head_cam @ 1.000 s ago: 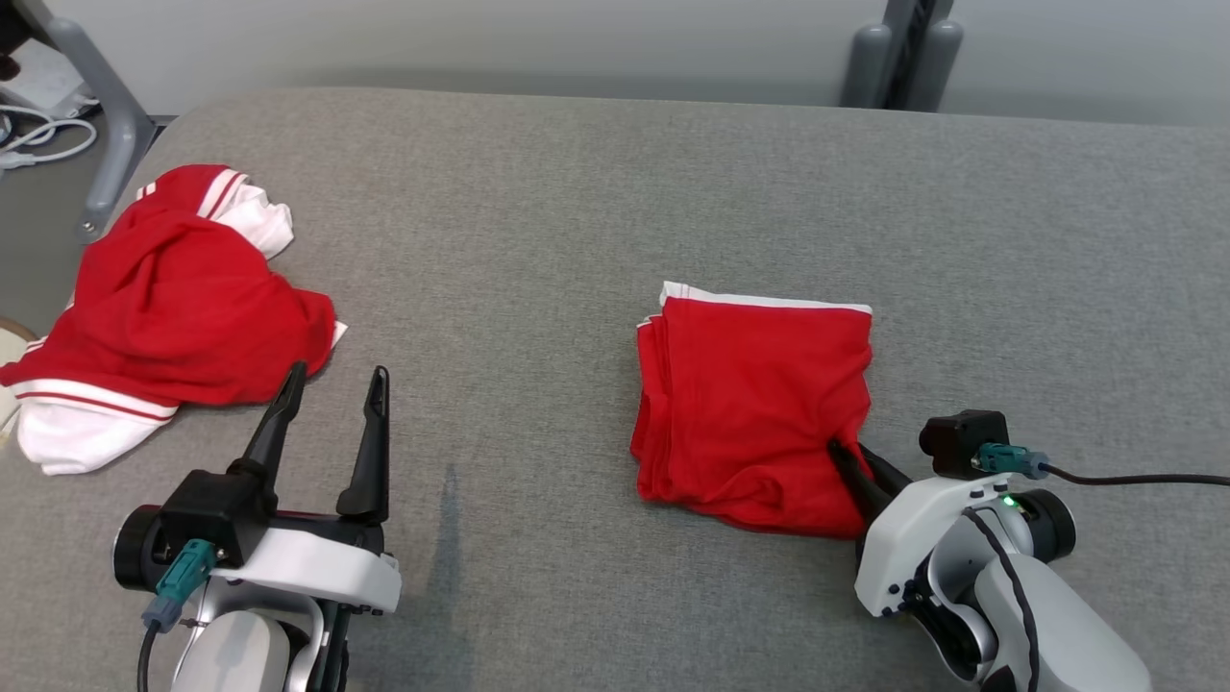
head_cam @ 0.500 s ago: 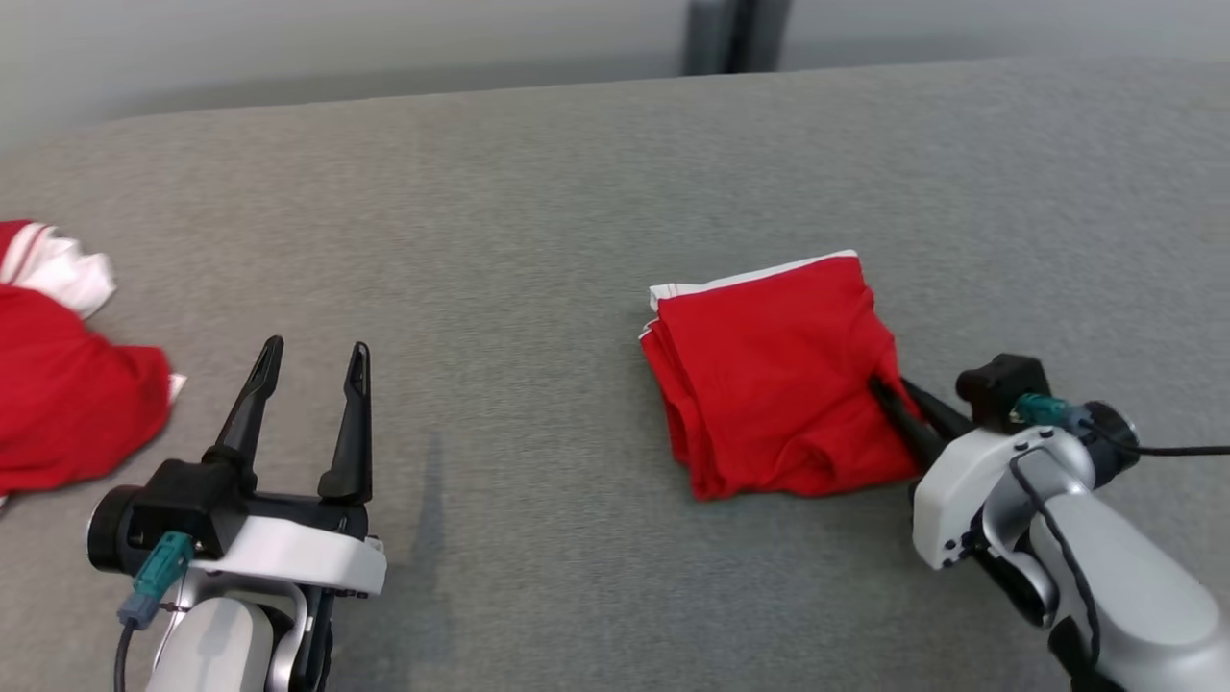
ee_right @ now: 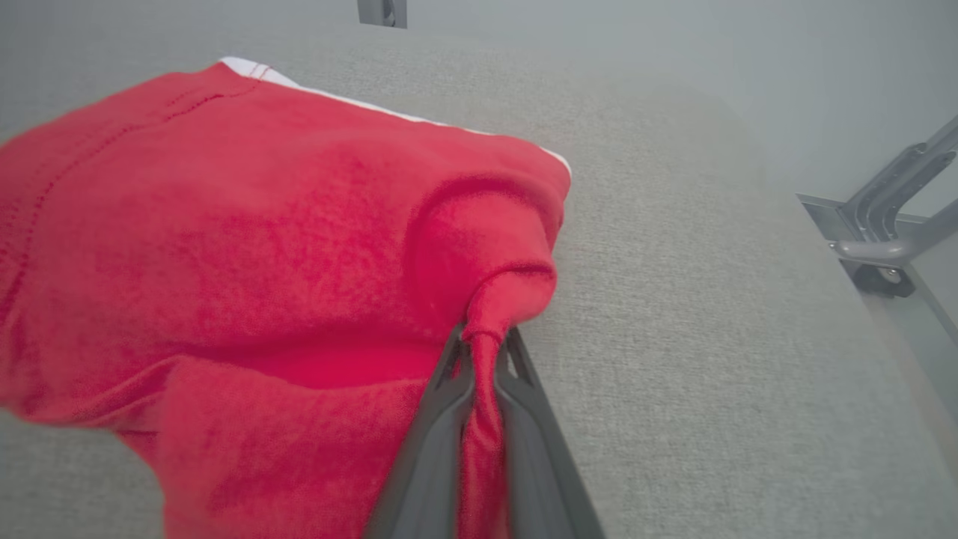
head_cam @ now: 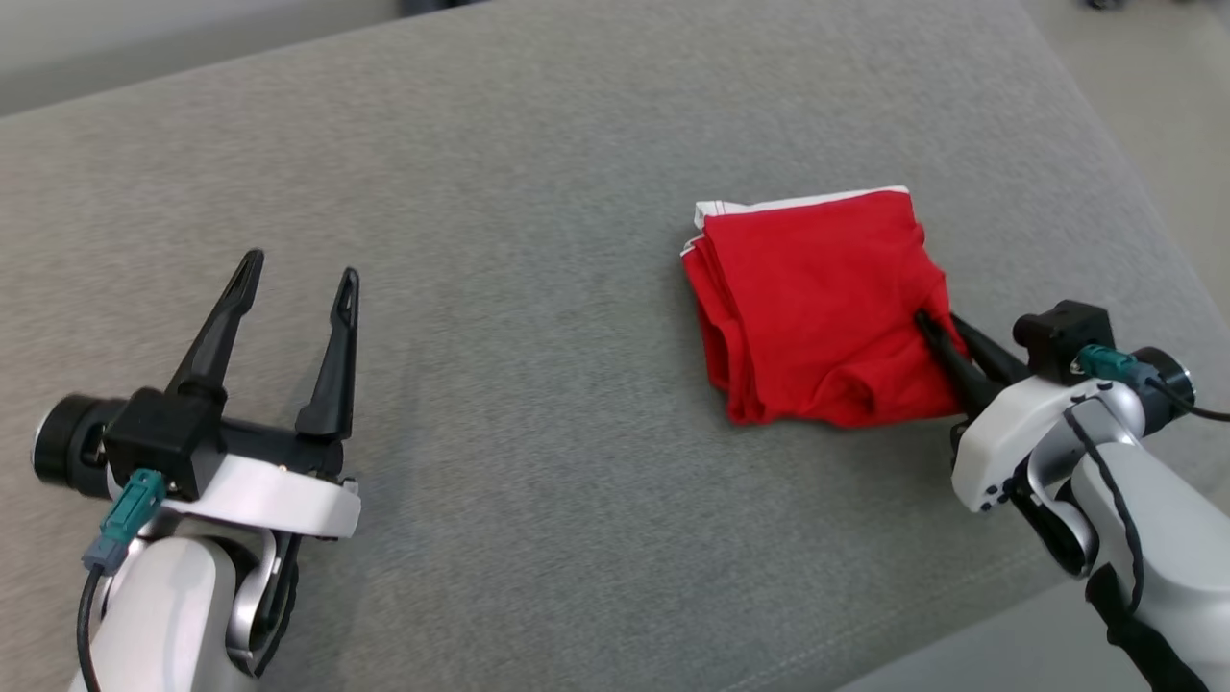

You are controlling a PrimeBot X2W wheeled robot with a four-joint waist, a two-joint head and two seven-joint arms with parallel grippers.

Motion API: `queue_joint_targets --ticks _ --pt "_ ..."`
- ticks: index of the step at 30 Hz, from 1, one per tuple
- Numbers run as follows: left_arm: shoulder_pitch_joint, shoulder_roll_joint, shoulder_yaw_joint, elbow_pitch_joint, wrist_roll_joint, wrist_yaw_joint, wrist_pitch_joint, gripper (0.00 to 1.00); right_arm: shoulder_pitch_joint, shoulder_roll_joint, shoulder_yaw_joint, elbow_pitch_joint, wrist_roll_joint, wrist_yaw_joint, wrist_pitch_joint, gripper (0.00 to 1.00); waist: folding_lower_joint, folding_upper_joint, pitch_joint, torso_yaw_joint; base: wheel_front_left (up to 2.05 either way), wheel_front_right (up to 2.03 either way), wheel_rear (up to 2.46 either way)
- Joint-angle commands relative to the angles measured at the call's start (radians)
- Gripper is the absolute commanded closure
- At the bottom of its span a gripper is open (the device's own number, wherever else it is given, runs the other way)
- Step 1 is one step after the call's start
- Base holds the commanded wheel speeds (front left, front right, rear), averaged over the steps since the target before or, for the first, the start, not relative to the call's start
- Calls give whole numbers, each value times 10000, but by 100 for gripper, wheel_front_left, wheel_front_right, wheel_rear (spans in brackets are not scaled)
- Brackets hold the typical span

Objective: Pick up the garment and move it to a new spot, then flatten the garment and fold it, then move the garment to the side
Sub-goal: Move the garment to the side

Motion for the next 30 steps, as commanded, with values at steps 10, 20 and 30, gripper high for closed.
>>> queue_joint_targets --ticks 10,20,30 --pt "-1223 485 -398 -887 350 -352 757 0 -1923 -369 -253 918 -191 -7 -765 100 0 0 1533 -1108 0 0 0" --pt "-1685 738 -530 -1317 392 -455 1038 0 -3961 -881 -1197 2551 -656 -7 -939 100 0 0 2274 -977 0 0 0" --pt "-1886 861 -549 -1406 318 -442 1107 0 -4324 -792 -3073 3221 -1816 -7 -933 0 0 0 2772 -723 0 0 0"
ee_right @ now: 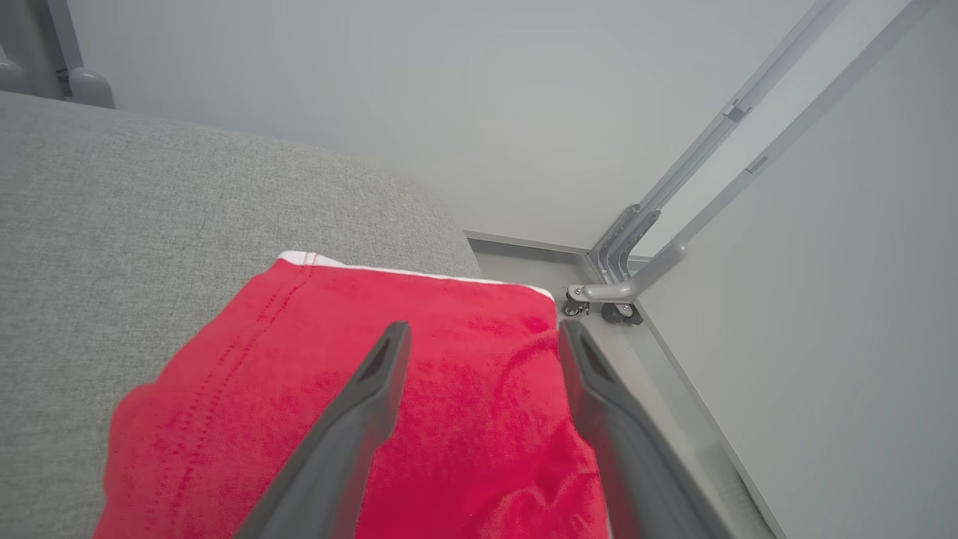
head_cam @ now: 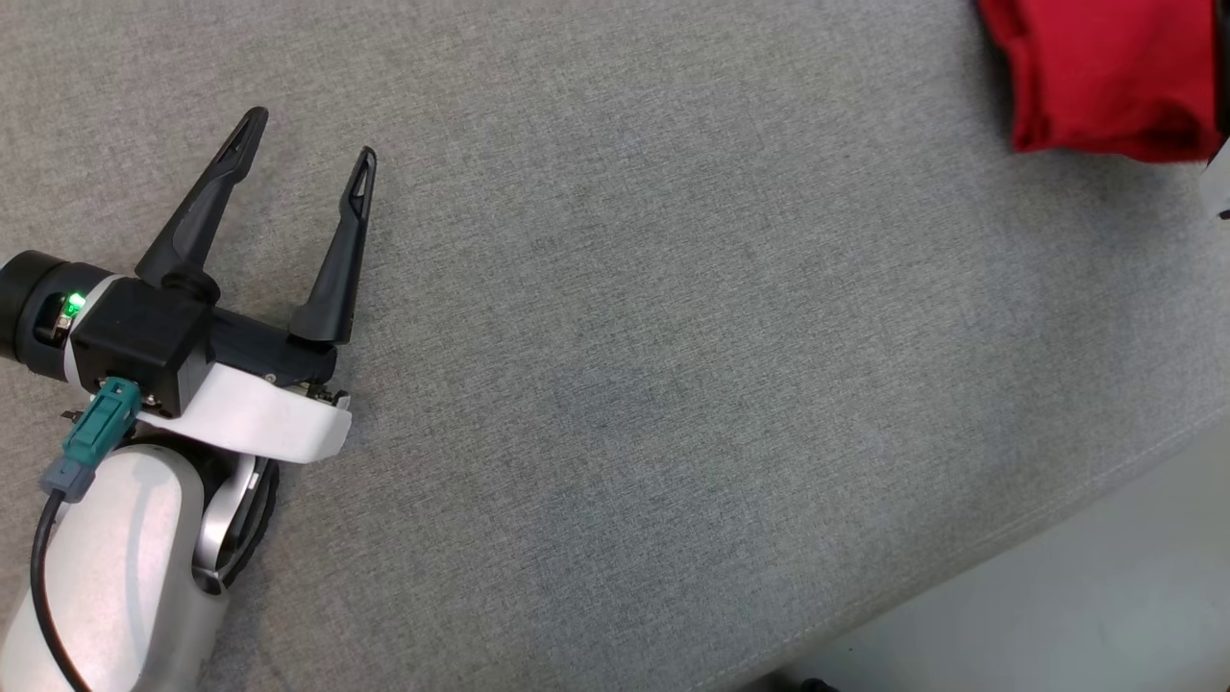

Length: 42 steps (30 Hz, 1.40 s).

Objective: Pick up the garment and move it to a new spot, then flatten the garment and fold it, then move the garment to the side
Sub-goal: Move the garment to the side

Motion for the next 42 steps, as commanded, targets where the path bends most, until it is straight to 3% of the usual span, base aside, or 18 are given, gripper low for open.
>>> queue_joint_targets --ticks 1,9,18,25,42 --pt "-210 50 22 -32 -34 7 -34 0 106 18 -128 124 -124 -7 -24 0 0 0 42 32 0 0 0" --pt "-170 49 21 158 -122 88 -178 0 454 499 -1496 -555 -729 -7 -25 0 0 0 -45 107 0 0 0" --pt "634 -316 311 711 -522 566 -735 0 2634 1687 -3218 -4004 -1207 -7 -24 0 0 0 -1205 460 0 0 0" --pt "1225 -697 480 1168 -841 866 -1185 0 4632 2505 -3539 -6076 -1453 -7 -23 0 0 0 -2243 1205 0 0 0" --pt "2578 -1202 768 1869 -1350 1249 -1611 0 7677 3121 -3630 -7228 -1562 -7 4 0 0 0 -4282 3177 0 0 0"
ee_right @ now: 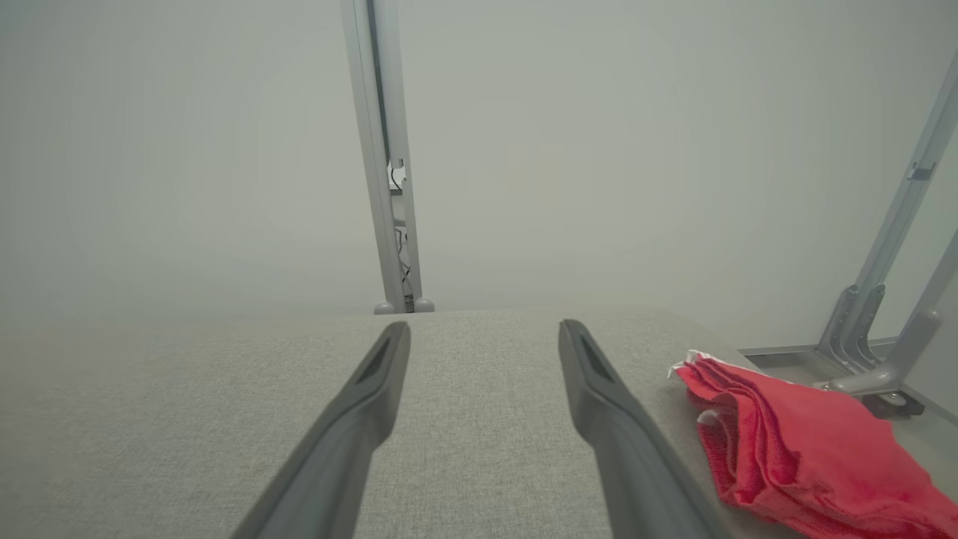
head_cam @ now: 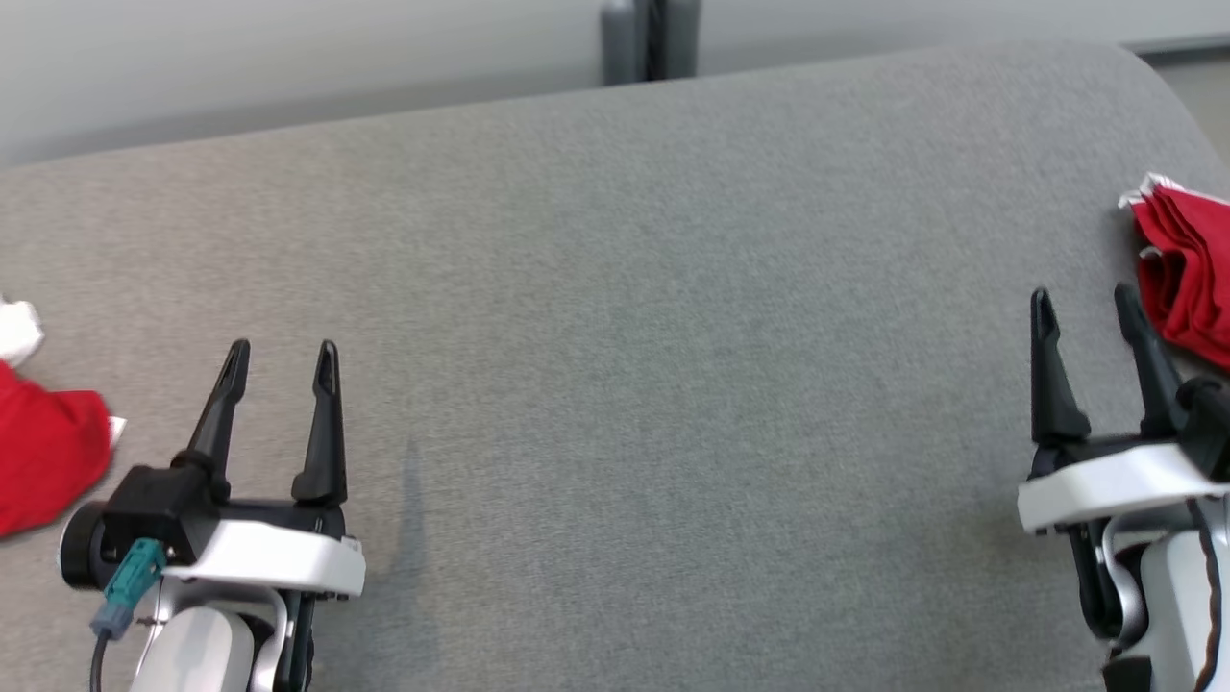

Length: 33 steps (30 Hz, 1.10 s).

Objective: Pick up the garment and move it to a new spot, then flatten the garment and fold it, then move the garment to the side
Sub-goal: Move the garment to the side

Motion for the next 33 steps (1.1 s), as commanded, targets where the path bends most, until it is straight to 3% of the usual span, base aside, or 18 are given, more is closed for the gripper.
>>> queue_joint_targets --ticks 1,15,33 --pt "226 -2 45 24 -91 77 -63 0 332 -10 -24 -22 -44 -7 61 0 0 0 -598 579 0 0 0" --pt "1938 68 30 -20 -210 424 164 0 2511 224 37 -1189 -99 -5 1004 0 0 0 -2344 1217 0 0 0" --pt "2871 298 -53 -554 -349 581 667 0 3834 399 92 -2503 117 -5 1708 0 0 0 -2860 1380 0 0 0"
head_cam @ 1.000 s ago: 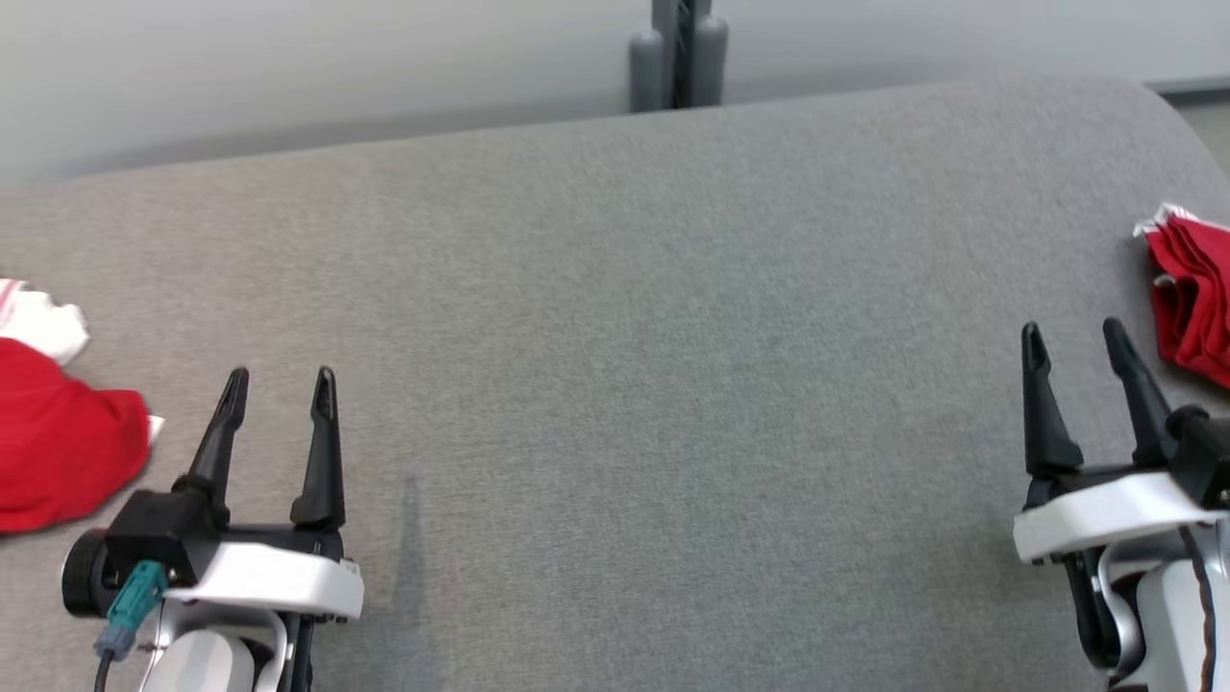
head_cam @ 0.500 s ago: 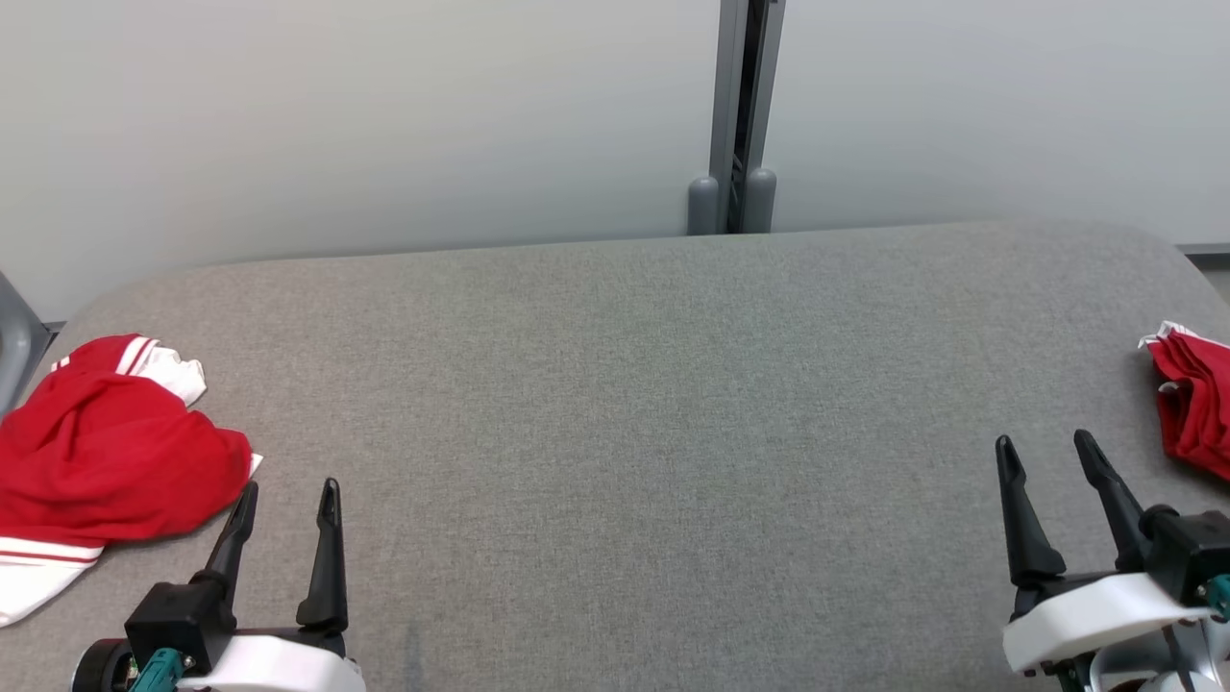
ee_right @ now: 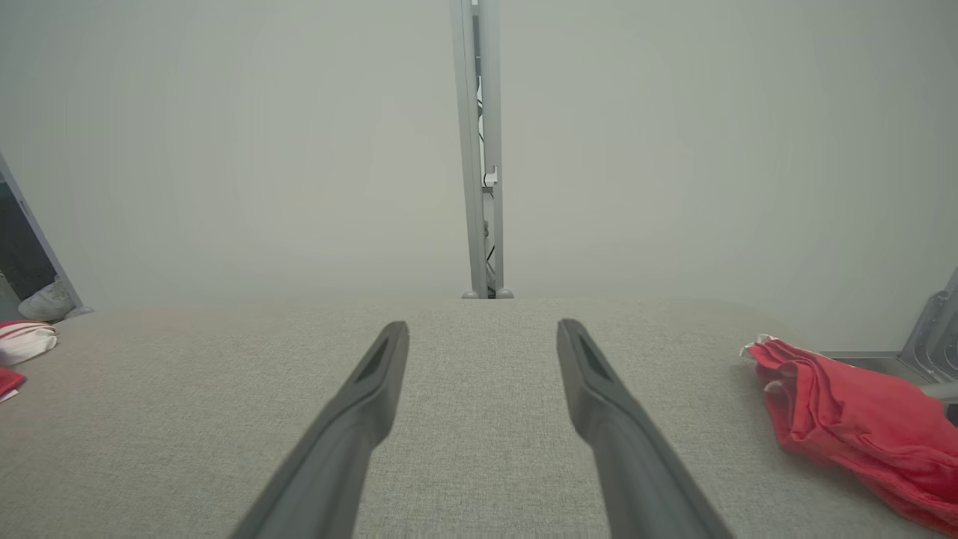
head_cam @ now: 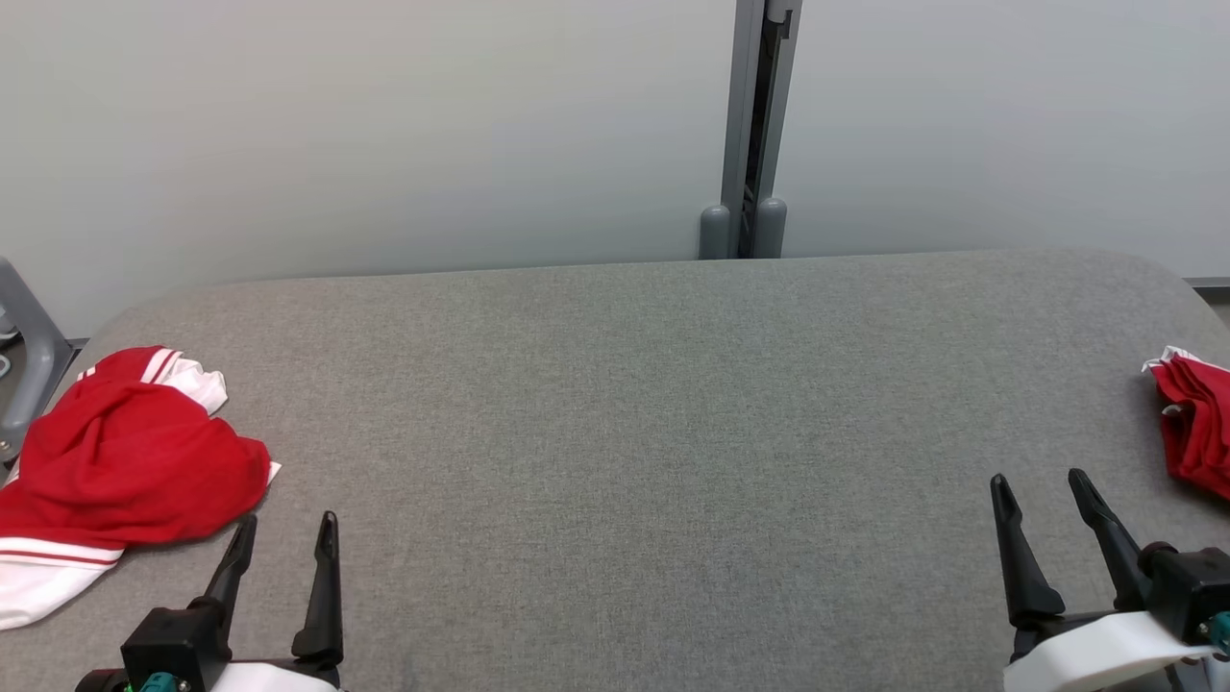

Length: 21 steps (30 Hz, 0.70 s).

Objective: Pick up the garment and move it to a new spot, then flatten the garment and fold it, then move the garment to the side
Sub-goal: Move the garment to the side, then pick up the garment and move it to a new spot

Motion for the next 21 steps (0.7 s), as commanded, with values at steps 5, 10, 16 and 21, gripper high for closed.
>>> queue_joint_targets --ticks 5,10,16,21 --pt "41 146 -45 -88 -89 -108 115 0 210 32 -87 -48 62 -3 45 0 0 -1 10 2 0 0 0" --pt "-13 209 -71 -96 -127 -116 127 0 187 64 -78 -50 51 -3 71 0 0 -1 12 -21 0 0 0" --pt "-111 259 -110 -115 -157 -97 178 0 101 93 -77 11 68 -3 9 0 0 -1 47 -5 0 0 0" --pt "-227 253 -155 -125 -196 -108 191 0 108 105 -111 59 72 -3 -54 0 0 -1 79 102 0 0 0"
